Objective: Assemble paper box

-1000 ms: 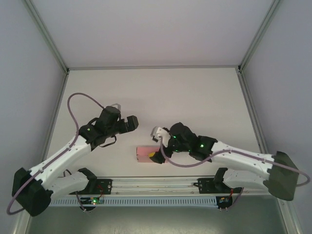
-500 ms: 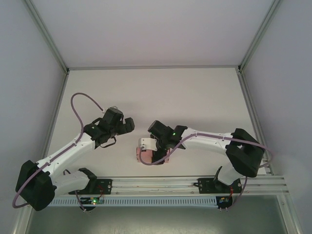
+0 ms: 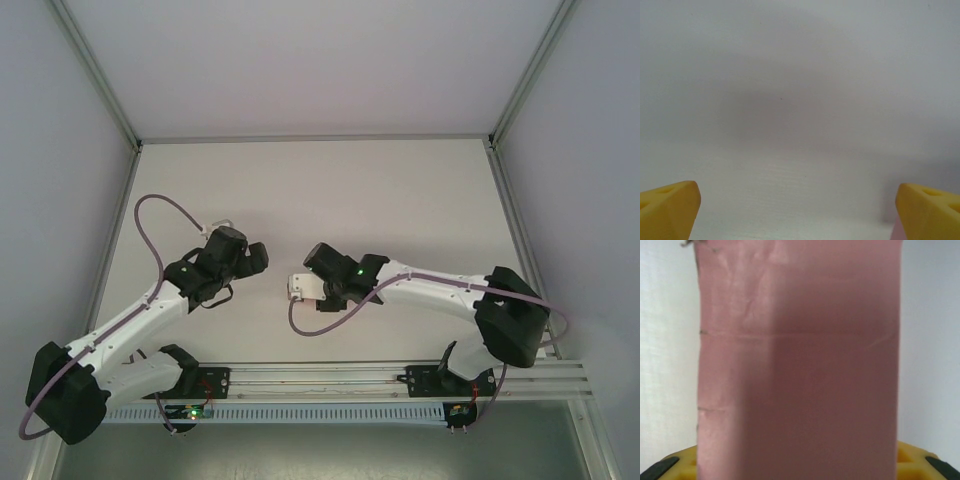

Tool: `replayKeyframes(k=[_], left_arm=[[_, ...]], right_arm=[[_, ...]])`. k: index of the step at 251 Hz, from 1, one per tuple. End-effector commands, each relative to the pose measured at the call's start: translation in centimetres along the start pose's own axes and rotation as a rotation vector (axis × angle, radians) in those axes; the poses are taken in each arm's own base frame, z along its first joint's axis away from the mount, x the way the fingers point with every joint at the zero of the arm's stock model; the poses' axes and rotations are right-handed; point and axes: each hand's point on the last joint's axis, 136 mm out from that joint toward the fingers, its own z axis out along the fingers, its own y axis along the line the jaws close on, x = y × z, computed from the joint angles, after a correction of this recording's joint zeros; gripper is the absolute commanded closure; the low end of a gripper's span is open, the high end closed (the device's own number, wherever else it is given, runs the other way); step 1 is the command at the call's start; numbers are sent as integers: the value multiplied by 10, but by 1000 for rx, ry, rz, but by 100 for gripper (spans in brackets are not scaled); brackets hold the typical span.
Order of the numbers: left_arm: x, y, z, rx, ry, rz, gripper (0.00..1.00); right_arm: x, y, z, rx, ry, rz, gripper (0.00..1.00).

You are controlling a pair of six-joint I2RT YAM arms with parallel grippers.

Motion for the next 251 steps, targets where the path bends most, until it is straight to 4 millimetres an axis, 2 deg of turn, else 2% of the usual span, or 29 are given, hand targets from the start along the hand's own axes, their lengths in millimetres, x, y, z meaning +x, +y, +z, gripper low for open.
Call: replayKeyframes(k=[1,23,51,59,86,109,123,135,147,166,178,218,237,251], left_arm=[[-4,16,-1,-54,-39,-3,0],[0,16,1,-47,-29,-20,0],[7,17,5,-35,-8,-39,0],[9,17,5,-35,-5,-43,0],[10,16,6,-28,2,-47,0],[8,16,5,-29,-6,-45,0],[9,17,6,-34,-3,-44,0],[10,17,6,-34,2,-42,0],[11,18,6,-35,4,-41,0],[10,18,6,-35,0,-36,0],[8,16,5,-31,-3,-32,0],[1,21,5,-60,-40,-19,0],[-9,26,2,-97,-77,2,0],[-19,26,-1,-110,-106,23,0]], right_arm=[[19,-65,0,355,110,-78,58],[14,-79,15,408,70,-82,62],[0,-86,35,420,20,-134,53],[1,-85,43,418,27,-166,49],[13,-79,68,399,98,-215,46],[18,-66,76,360,95,-216,38],[19,-58,77,330,68,-192,37],[19,-53,75,309,49,-171,34],[18,-46,72,275,33,-152,27],[14,-37,63,225,4,-132,14],[10,-33,56,205,-15,-126,2],[-5,-25,27,131,-90,-84,2],[-18,-34,8,147,-167,-22,2],[-25,-50,-10,193,-237,55,2]])
